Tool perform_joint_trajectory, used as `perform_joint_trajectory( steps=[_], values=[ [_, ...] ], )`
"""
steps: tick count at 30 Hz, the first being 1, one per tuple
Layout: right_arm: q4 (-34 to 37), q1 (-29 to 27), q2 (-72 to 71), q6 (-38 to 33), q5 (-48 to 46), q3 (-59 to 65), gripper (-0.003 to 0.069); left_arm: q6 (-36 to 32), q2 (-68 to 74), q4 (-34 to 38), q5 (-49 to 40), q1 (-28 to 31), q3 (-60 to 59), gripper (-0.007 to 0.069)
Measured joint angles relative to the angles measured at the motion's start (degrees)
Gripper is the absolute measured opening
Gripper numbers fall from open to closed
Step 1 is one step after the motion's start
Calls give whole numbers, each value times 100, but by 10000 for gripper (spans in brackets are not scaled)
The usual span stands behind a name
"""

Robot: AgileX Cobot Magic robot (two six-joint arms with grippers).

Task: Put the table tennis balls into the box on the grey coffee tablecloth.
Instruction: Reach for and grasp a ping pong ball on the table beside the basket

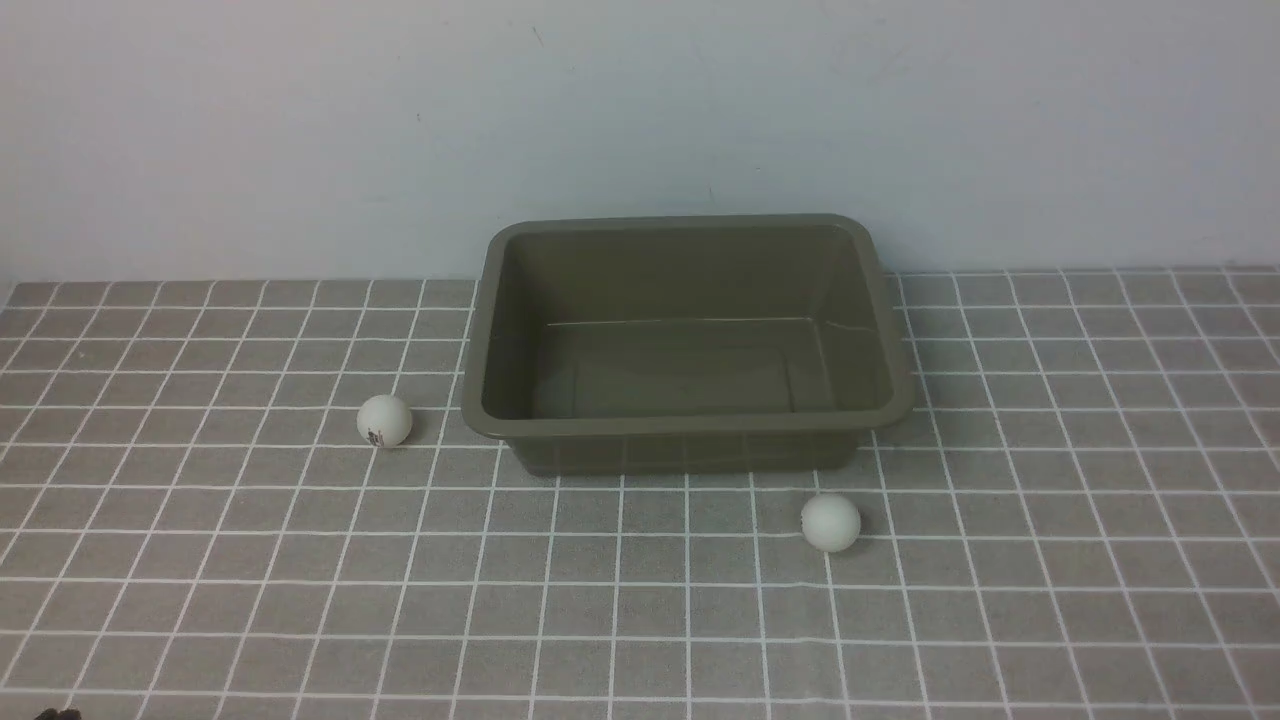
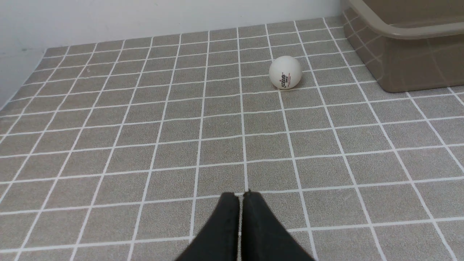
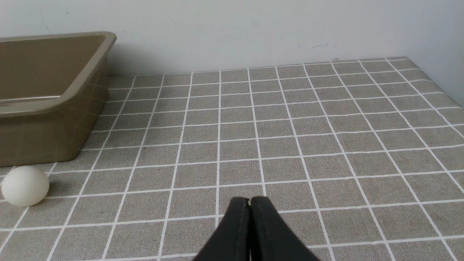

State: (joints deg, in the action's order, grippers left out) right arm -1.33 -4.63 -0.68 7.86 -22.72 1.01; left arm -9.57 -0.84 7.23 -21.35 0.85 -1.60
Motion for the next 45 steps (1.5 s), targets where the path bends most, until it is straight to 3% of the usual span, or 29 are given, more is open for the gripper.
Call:
perform_joint_trajectory(
  steps=[29, 31, 36, 41, 45],
  values=[
    [0, 0, 0, -2, 0, 0, -15, -42, 0, -177, 257, 5, -6, -5],
    [0, 0, 0, -2, 0, 0, -15, 73, 0, -9, 576, 5, -6, -5],
    [0, 0, 0, -2, 0, 0, -15, 1051, 0, 1547, 2002, 5, -11, -5],
    [0, 0, 0, -2, 0, 0, -15, 1315, 0, 2567, 2821, 5, -11, -5],
    [33, 0, 0, -47, 119, 13, -15, 1415, 0, 2829, 3779, 5, -11, -5]
  ],
)
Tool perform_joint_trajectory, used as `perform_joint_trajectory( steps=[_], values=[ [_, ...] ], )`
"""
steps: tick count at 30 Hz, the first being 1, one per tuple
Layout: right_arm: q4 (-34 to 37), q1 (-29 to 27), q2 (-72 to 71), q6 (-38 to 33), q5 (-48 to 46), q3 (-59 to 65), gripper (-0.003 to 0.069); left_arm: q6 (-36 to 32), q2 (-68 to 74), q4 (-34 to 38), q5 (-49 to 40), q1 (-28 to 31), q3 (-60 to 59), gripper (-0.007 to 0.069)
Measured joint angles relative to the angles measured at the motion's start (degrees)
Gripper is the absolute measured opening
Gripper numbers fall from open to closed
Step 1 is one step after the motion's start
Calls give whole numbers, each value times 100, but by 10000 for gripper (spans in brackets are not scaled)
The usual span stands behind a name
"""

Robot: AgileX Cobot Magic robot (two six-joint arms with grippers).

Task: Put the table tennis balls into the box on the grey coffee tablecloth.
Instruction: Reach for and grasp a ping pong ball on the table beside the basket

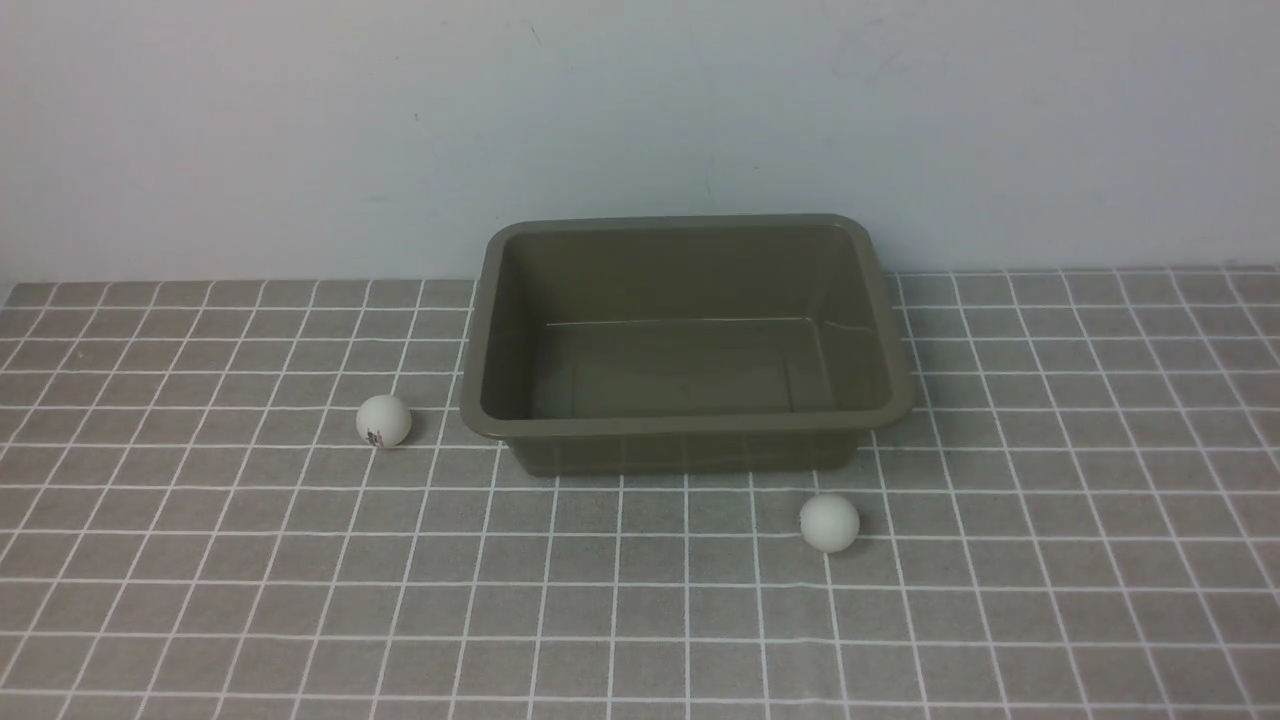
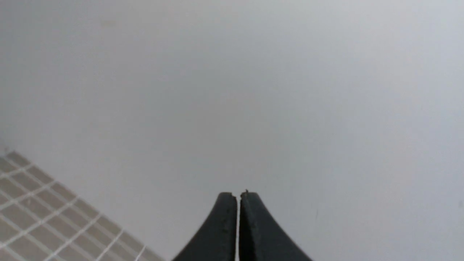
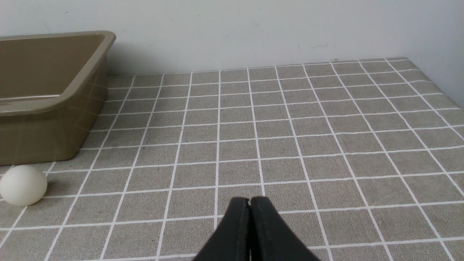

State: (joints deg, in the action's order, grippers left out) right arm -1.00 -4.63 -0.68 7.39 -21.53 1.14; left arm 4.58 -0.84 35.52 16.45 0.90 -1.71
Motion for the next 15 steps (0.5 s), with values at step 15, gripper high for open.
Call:
perform_joint_trajectory(
  steps=[15],
  values=[
    [3049, 0, 0, 1311, 2265, 45, -15, -539, 3168, -1054, -4950, -102, 3627, -5]
  ],
)
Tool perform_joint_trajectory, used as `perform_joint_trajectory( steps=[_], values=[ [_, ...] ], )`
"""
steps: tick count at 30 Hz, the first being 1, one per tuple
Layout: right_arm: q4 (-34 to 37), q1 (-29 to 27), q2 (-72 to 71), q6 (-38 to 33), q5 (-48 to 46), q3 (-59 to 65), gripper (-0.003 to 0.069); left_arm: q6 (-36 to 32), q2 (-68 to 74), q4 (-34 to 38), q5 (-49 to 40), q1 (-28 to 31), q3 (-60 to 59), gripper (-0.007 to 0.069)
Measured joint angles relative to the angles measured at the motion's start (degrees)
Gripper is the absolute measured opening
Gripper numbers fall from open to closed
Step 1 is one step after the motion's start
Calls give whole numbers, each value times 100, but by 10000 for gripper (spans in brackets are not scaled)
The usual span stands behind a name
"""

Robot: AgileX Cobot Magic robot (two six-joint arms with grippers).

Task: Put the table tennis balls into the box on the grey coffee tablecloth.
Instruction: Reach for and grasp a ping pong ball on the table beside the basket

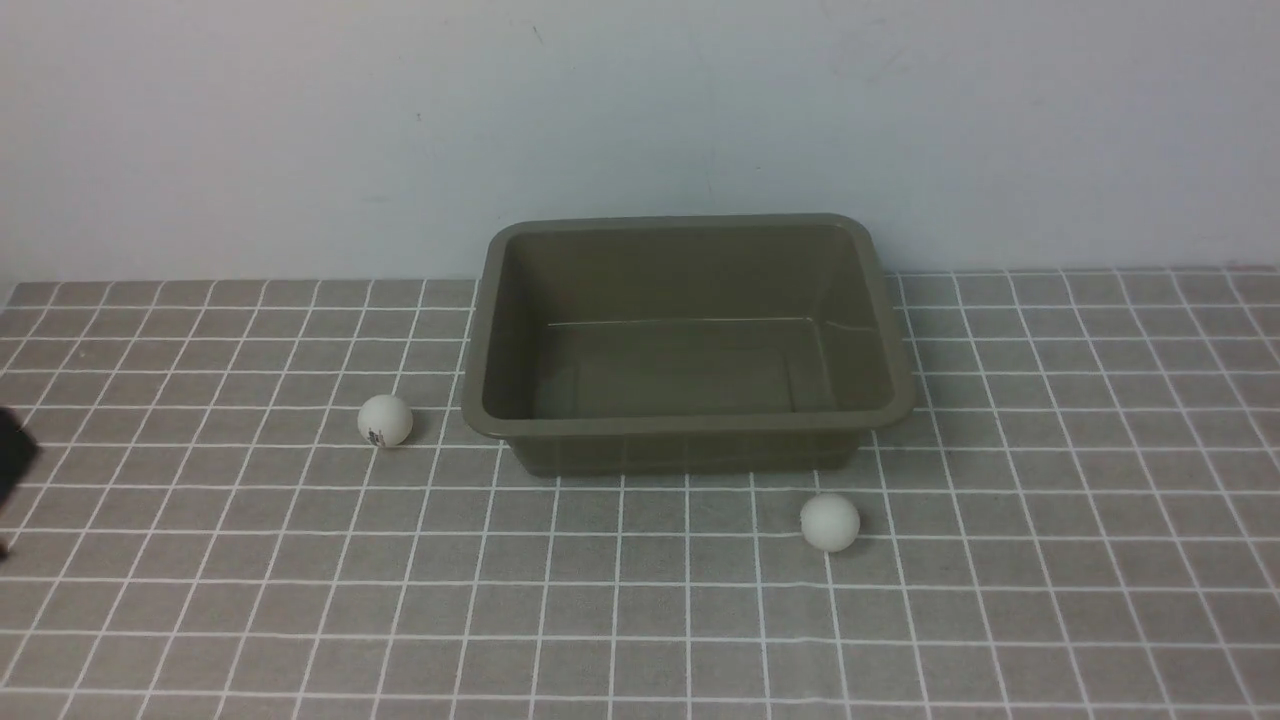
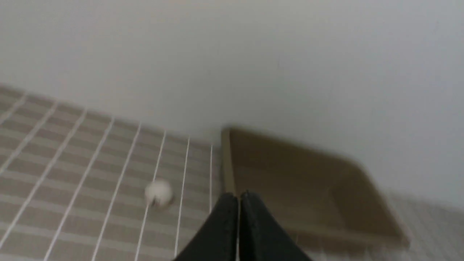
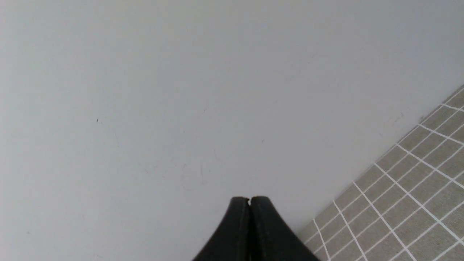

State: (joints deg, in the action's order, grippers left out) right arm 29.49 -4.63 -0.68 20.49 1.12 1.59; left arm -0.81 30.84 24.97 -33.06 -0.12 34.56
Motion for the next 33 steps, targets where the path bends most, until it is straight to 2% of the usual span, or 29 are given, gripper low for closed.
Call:
perform_joint_trajectory(
  steps=[1, 4, 8, 13, 16, 17, 18, 22, 24, 27, 28, 29, 30, 31, 32, 33],
  values=[
    [73, 0, 0, 14, 71, 0, -15, -212, 574, -76, -595, -46, 382, -5],
    [260, 0, 0, 48, 220, 0, -15, -658, 1725, -143, -1256, -66, 892, -5],
    [210, 17, 0, 49, -112, -18, -15, -1177, 3058, -270, -1461, -79, 1258, -5],
    [-422, 136, 350, -324, -2002, -944, -15, -1355, 4897, -485, -1289, -79, 1914, -5],
    [-922, 149, 1306, -904, -3419, -2120, -15, -1389, 5906, -503, -1311, -79, 2667, -5],
    [-947, 149, 1380, -942, -3503, -2273, -15, -1389, 5962, -503, -1321, -79, 2667, -5],
    [-1122, 155, 1962, -1242, -4157, -2886, -15, -1413, 6421, -514, -1349, -86, 3139, -5],
    [-1331, 165, 3094, -1696, -5268, -3944, -15, -1424, 7211, -652, -1430, -86, 3972, -3],
    [-1358, 165, 3416, -1808, -5526, -4162, -15, -1424, 7435, -704, -1448, -86, 4215, 4],
    [-1353, 165, 4127, -2095, -5833, -4598, -9, -1424, 8049, -780, -1453, -86, 4848, 88],
    [-1348, 165, 4152, -2126, -5833, -4605, -7, -1424, 8079, -780, -1453, -86, 4848, 96],
    [-1302, 165, 4401, -2256, -5861, -4631, 10, -1424, 8331, -782, -1442, -86, 5093, 179],
    [-1286, 165, 4453, -2286, -5870, -4631, 18, -1424, 8423, -782, -1436, -86, 5143, 211],
    [-1285, 165, 4453, -2286, -5870, -4631, 18, -1424, 8423, -782, -1436, -86, 5143, 211],
    [-1237, 165, 4612, -2426, -5875, -4631, 45, -1424, 8579, -782, -1379, -86, 5225, 316],
    [-1196, 165, 4703, -2532, -5869, -4631, 66, -1432, 8681, -782, -1309, -86, 5241, 384]
  ],
)
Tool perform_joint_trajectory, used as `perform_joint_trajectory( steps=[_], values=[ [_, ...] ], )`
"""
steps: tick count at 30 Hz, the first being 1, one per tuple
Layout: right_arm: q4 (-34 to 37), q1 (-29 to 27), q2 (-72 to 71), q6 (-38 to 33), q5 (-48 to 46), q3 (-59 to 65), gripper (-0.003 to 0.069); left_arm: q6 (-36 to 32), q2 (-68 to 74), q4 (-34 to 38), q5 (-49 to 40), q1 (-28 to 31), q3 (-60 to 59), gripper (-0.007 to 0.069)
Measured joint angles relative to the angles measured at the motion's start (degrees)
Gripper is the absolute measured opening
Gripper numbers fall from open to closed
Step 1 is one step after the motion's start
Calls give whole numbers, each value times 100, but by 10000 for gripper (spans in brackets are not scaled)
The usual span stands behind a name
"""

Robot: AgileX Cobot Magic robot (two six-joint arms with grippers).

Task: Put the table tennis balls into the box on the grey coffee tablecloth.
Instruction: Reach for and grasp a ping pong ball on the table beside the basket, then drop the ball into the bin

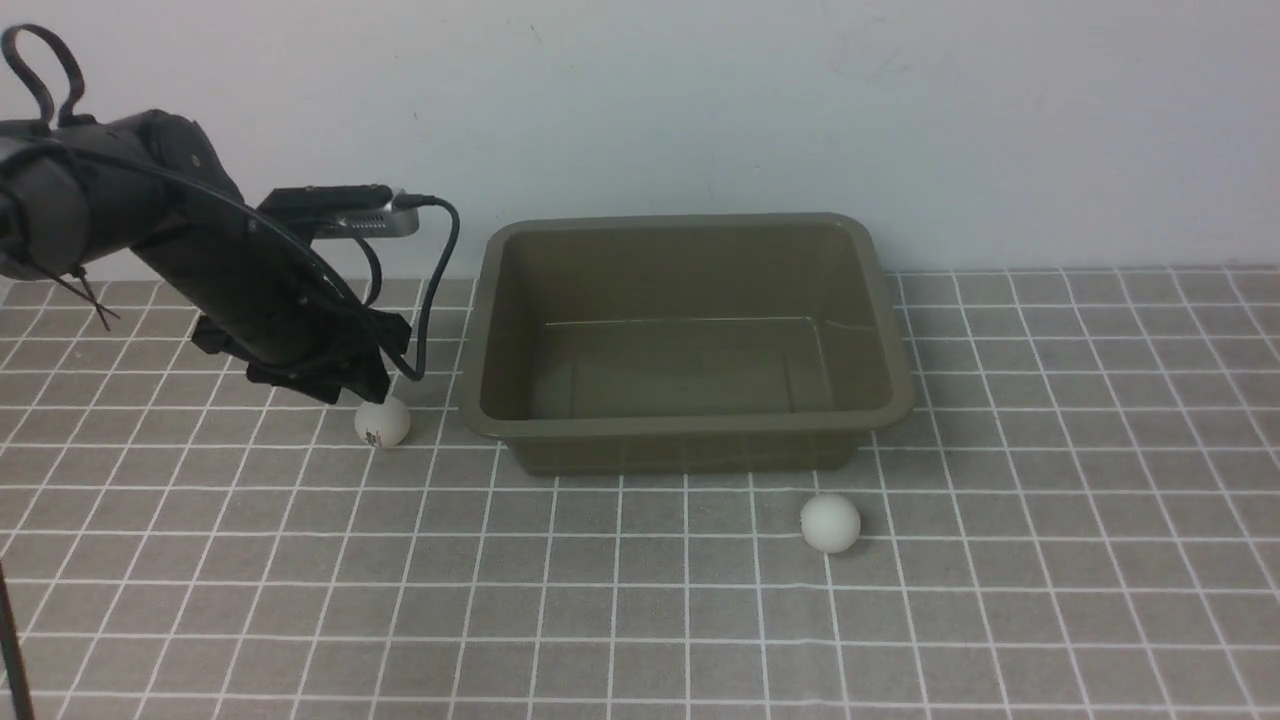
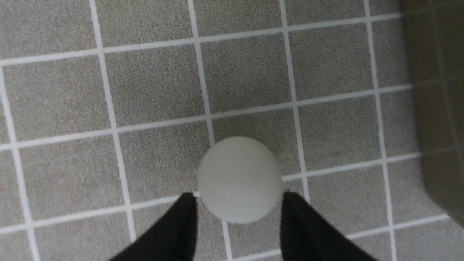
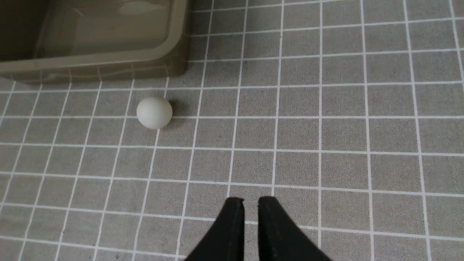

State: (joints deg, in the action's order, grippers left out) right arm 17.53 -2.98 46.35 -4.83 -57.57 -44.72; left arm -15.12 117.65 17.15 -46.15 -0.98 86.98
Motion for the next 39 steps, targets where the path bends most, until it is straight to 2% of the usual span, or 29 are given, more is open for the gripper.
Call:
perform_joint_trajectory(
  steps=[2, 4, 5, 7, 9, 11, 12, 13, 14, 20, 25, 32, 39],
  values=[
    [76, 0, 149, -236, 67, 0, 105, -45, 117, 0, 110, 0, 4, 462],
    [274, 0, 370, -674, 284, 0, 183, -121, 246, 0, 247, 0, 4, 529],
    [297, 0, 392, -674, 284, 0, 183, -142, 270, 0, 282, 0, 4, 538],
    [573, 15, 629, -1097, 487, 0, 274, -187, 415, 0, 473, -4, 11, 554],
    [823, 131, 921, -1399, 633, 0, 357, -194, 546, 0, 517, -6, 18, 525],
    [935, 217, 1048, -1528, 703, 0, 399, -212, 590, -39, 517, -11, 30, 482],
    [1054, 421, 1266, -1651, 826, 0, 452, -212, 604, -46, 478, -11, 58, 393],
    [1077, 499, 1359, -1692, 882, 0, 466, -225, 604, -90, 438, -11, 70, 340],
    [1113, 673, 1474, -1725, 1001, 0, 490, -237, 604, -143, 346, -11, 93, 335],
    [1119, 1562, 2222, -1766, 1830, 0, 525, 6, 231, -641, -403, -11, 549, 344],
    [1126, 2152, 3186, -1779, 2905, -6, 527, 3, -440, -405, -648, -187, 1234, 344],
    [1211, 2568, 4539, -1781, 4043, -30, 528, -745, -381, 43, -605, -1045, 1417, 344],
    [1335, 2803, 5397, -1781, 4465, -466, 528, -688, 84, 75, -259, -1559, 1417, 361]
  ],
)
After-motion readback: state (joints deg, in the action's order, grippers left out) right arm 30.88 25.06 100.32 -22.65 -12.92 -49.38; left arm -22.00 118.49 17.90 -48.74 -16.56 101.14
